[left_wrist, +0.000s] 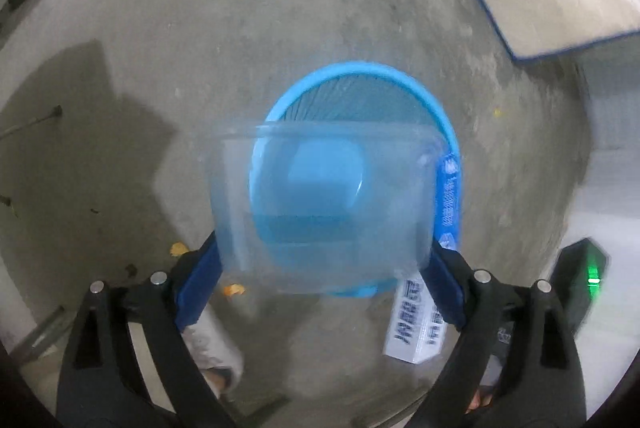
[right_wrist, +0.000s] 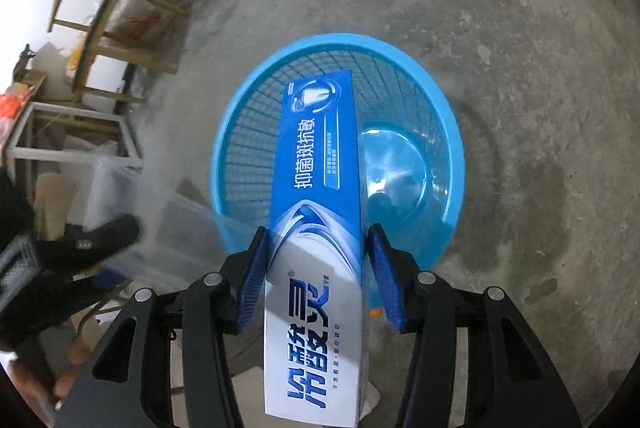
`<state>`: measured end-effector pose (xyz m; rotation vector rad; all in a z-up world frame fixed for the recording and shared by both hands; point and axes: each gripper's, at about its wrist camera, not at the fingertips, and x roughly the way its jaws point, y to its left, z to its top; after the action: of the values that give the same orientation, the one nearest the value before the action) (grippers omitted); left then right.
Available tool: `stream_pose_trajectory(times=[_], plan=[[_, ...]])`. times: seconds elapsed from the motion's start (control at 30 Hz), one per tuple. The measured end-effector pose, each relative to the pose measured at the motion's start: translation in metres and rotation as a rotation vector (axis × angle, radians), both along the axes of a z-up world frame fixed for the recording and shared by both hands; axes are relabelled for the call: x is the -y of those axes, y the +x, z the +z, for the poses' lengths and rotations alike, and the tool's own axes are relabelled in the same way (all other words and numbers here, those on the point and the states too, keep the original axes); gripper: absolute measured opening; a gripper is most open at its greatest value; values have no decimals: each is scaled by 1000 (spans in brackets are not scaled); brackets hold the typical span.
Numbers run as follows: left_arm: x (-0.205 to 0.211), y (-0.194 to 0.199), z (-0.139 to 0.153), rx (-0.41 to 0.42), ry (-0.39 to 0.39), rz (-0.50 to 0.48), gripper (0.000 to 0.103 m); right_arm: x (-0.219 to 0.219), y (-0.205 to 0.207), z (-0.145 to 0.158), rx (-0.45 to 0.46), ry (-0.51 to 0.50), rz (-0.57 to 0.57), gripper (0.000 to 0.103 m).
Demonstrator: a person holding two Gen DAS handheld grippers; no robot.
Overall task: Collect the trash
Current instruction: 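Carry the toothpaste box with the right tool to the blue wastebasket and release it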
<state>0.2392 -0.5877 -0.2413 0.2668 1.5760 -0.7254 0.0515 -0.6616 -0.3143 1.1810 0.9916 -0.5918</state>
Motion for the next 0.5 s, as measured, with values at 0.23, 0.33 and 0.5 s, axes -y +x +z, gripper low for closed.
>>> stream_pose_trajectory(times=[0.23, 0.33, 0.5], plan=[[-20, 5, 34, 43, -91, 17, 87, 7, 4, -9, -32, -29, -1, 50], [-30, 4, 52, 62, -121, 18, 87, 6, 2, -6, -41, -46, 0, 50], [-42, 2, 83, 102, -164, -4, 87, 3, -6, 11, -29, -93, -2, 50]])
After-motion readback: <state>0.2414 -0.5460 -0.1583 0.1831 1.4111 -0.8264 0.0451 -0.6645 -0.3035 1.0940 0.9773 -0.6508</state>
